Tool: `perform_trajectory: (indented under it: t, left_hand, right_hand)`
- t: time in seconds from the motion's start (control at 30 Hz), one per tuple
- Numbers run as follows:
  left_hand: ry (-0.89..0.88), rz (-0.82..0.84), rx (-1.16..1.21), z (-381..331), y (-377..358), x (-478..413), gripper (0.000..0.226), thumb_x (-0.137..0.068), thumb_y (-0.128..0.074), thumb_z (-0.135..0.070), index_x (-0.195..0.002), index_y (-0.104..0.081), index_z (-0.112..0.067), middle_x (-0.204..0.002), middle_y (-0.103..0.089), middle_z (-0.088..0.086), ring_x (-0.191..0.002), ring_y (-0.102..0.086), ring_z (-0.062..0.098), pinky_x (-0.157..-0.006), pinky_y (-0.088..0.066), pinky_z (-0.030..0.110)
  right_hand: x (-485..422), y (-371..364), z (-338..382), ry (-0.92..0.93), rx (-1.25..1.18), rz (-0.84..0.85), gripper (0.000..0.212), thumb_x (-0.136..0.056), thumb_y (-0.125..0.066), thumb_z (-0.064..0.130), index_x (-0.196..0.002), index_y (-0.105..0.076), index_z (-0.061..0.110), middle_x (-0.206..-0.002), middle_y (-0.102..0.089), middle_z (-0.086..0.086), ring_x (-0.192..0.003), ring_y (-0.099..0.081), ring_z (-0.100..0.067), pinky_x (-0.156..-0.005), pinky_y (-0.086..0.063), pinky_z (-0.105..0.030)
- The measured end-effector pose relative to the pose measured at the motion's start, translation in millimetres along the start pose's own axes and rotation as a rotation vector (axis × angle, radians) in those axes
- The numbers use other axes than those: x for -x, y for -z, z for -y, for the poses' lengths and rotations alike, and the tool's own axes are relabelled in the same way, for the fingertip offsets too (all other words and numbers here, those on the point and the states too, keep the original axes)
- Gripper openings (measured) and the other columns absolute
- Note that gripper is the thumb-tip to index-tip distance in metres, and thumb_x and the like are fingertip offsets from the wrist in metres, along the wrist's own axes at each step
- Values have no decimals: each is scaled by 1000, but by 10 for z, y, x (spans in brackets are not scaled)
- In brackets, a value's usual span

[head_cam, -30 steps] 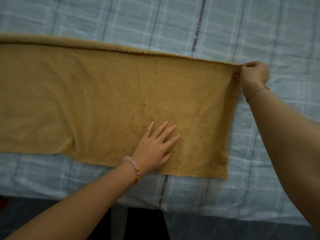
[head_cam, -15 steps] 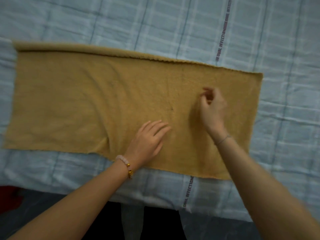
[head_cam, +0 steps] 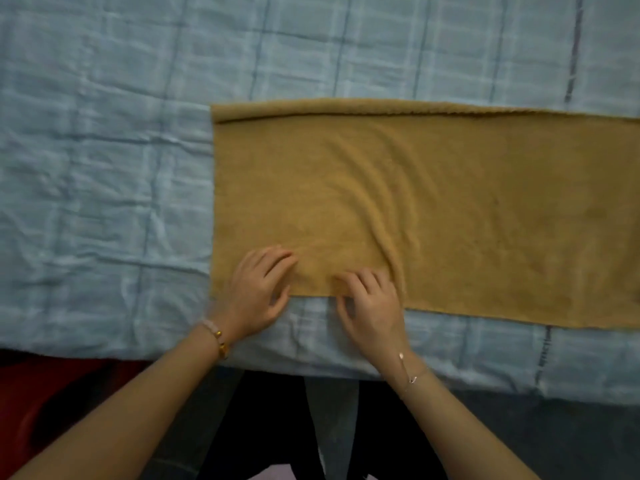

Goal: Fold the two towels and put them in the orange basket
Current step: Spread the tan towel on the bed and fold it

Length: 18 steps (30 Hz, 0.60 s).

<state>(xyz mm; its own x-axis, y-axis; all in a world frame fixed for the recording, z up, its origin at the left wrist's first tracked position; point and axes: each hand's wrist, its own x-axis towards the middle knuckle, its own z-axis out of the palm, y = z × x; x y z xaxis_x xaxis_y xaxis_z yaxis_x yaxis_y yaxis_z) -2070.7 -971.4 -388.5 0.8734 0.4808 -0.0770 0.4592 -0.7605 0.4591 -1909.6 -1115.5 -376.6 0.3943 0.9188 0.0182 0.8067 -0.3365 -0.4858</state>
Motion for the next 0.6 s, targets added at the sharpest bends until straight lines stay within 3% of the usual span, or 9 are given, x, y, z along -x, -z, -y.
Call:
perform_trajectory:
  t: [0.13, 0.2, 0.3, 0.4, 0.53, 0.6]
  left_hand:
    - [-158, 195, -141, 412, 179, 255, 58, -73, -48, -26, -129, -52, -11, -136, -51, 11, -127, -40, 24, -107, -29, 40]
    - [-210, 212, -190, 534, 206, 297, 58, -71, -48, -23, -127, -53, -9, -134, -52, 12, -125, -41, 25, -106, -30, 40]
    - [-251, 88, -251, 633, 216, 322, 39, -71, -51, -16, -109, -57, -8, -113, -63, 16, -103, -52, 30, -92, -36, 38]
    - [-281, -24, -282, 696, 270, 352, 12, -81, -51, -9, -88, -61, -10, -86, -62, 12, -77, -57, 30, -78, -39, 35]
    - [-382, -81, -282, 850, 388, 414, 20, -95, -39, -10, -81, -53, -13, -77, -60, 9, -67, -55, 26, -67, -37, 33]
    - [-434, -93, -302, 973, 462, 455, 13, -92, -43, -8, -83, -51, -13, -77, -61, 9, -67, -55, 26, -64, -37, 33]
  right_hand:
    - [-9, -331, 400, 23, 159, 5, 26, -76, -52, 22, -98, -66, 17, -97, -64, -4, -83, -57, -27, -68, -43, -35]
    - [-41, -425, 537, 16, 201, 8, 27, -76, -52, 23, -98, -66, 18, -96, -64, -4, -82, -56, -26, -69, -41, -35]
    - [-86, -498, 641, 19, 280, 5, 26, -73, -54, 25, -94, -67, 19, -87, -62, -3, -78, -53, -24, -67, -37, -35]
    - [-117, -561, 668, 32, 334, 1, 14, -72, -62, 21, -86, -66, 18, -78, -59, -1, -71, -52, -24, -61, -33, -33]
    - [-141, -600, 692, 65, 341, 26, 16, -70, -76, 12, -74, -61, 17, -69, -55, 0, -62, -52, -21, -58, -29, -29]
    - [-187, -625, 793, 68, 293, 22, 17, -69, -75, 10, -70, -58, 15, -67, -54, -2, -60, -51, -22, -55, -35, -29]
